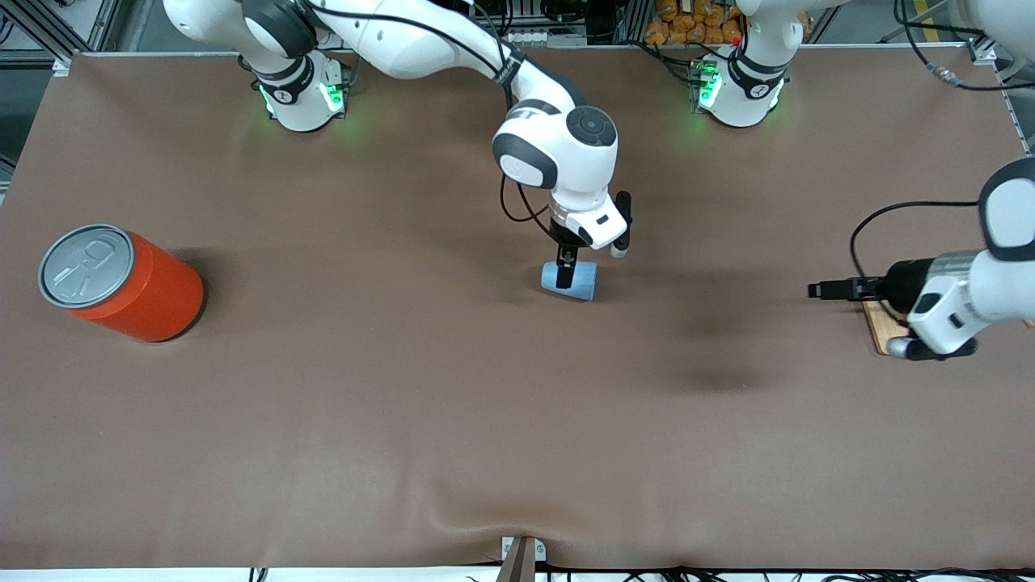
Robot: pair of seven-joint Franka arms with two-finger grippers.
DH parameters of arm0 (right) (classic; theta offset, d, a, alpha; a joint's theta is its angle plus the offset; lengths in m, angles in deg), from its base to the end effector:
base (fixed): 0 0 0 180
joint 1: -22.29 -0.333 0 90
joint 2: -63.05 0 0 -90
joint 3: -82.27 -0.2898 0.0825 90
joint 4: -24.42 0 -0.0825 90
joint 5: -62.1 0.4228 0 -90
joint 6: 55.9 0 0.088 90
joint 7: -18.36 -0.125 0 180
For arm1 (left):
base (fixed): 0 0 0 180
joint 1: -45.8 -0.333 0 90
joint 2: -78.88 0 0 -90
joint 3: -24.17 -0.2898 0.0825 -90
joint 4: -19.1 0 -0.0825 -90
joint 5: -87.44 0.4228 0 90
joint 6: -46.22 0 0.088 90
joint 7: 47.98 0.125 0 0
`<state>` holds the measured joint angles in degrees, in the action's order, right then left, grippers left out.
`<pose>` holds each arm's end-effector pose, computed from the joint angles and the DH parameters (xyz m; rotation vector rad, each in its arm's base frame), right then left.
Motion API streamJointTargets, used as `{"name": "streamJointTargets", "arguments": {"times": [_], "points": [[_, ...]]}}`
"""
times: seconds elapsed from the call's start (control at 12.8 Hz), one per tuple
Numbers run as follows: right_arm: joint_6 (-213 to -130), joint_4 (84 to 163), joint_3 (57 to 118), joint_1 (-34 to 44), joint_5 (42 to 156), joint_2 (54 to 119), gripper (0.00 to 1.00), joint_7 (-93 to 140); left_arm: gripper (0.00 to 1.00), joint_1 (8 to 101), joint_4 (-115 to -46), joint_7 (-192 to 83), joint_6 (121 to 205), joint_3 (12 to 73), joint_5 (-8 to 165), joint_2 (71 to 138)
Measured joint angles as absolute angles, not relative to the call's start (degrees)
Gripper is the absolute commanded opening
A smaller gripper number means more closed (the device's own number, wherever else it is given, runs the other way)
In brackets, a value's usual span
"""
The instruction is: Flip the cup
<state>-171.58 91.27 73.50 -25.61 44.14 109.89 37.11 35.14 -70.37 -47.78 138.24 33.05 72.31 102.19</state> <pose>0.4728 0.6235 0.2607 2.2881 1.9196 0.1462 0.6526 -0.0031 0.3395 2.7687 0.1199 -0.4949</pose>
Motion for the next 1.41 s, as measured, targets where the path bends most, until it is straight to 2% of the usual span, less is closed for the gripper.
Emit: {"name": "streamJointTargets", "arguments": {"times": [0.24,0.55,0.78,1.1,1.41], "points": [[-168.6,90.8,73.9,-21.3,48.1,106.2,1.00,36.8,1.00,35.5,-70.4,-47.8,141.5,33.1,66.1,108.3],[-164.0,90.7,74.3,-8.2,52.0,101.7,1.00,37.1,1.00,43.6,-70.4,-52.5,147.0,33.6,61.5,115.1],[-162.1,90.7,74.4,1.8,53.1,99.8,1.00,37.3,1.00,49.5,-70.5,-56.3,147.6,33.7,57.6,115.9],[-158.8,90.5,74.5,9.9,56.5,96.4,1.00,37.1,1.00,56.5,-74.1,-61.3,152.2,33.7,49.1,115.9],[-148.8,90.4,74.5,15.9,56.9,91.0,1.00,28.8,1.00,61.4,-80.7,-62.4,160.2,33.6,45.6,116.4]]}}
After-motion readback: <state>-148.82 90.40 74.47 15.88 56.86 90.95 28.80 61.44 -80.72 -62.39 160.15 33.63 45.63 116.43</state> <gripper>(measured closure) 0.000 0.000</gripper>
